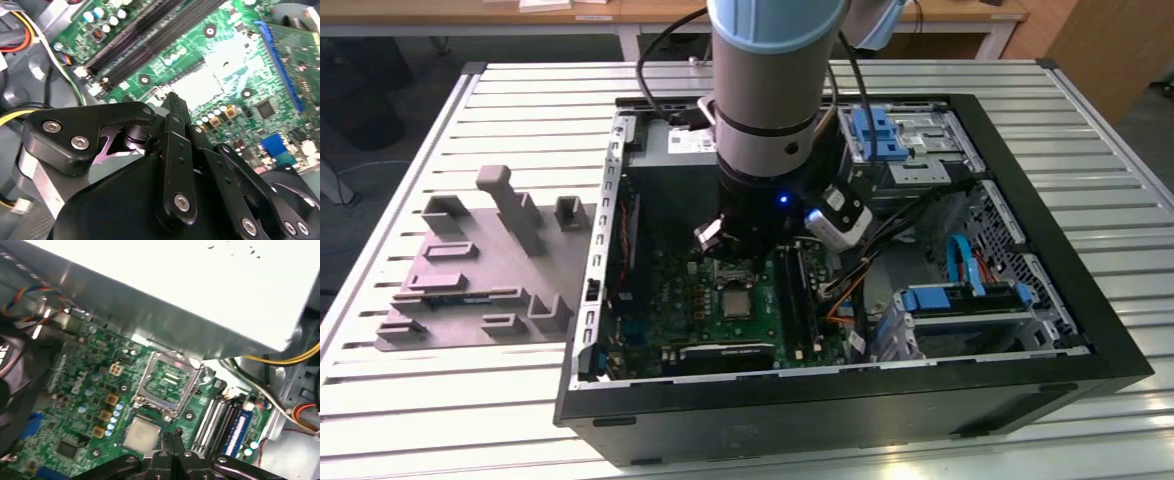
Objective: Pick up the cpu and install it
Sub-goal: 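Close the cpu cover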
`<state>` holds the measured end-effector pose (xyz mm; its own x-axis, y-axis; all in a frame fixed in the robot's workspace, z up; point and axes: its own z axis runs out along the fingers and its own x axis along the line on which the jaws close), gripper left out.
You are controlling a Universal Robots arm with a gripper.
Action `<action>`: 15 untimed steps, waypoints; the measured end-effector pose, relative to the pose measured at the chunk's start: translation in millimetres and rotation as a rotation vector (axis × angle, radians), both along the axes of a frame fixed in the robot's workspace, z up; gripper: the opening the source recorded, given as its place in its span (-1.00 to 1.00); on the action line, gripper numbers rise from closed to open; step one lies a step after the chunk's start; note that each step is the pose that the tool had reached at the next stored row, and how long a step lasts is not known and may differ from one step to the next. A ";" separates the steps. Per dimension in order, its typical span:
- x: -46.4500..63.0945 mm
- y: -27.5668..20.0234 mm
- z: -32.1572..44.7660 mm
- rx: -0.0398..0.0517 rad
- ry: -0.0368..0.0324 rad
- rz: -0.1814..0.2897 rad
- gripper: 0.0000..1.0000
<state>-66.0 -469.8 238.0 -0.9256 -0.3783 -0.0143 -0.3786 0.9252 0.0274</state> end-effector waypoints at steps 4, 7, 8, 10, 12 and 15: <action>2.5 2.1 -1.0 -0.0001 0.0000 0.016 -0.79; 2.6 2.1 -1.5 0.0000 0.0000 0.071 -0.79; 2.6 2.1 -1.6 0.0000 0.0000 0.089 -0.79; 2.6 2.2 -1.9 0.0000 0.0000 0.125 -0.79; 2.6 2.1 -2.2 0.0000 0.0000 0.161 -0.79; 2.6 2.2 -2.7 0.0000 0.0000 0.216 -0.79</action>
